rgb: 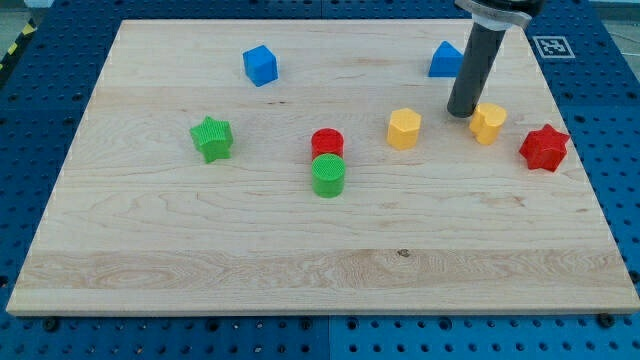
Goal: Push the yellow heart into the red star
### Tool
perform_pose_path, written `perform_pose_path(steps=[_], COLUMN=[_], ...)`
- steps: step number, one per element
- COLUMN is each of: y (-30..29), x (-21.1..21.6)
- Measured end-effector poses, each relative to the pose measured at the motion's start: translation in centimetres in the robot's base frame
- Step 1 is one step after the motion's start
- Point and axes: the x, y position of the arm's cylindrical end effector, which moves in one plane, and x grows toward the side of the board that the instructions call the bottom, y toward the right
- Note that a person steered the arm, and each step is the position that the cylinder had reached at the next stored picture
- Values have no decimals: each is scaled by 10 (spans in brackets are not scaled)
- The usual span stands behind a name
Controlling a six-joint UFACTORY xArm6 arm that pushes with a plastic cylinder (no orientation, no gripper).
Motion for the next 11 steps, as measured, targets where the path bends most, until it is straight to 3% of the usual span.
perform_pose_path(steps=[2, 11], y=[-12, 43], x=[4, 36])
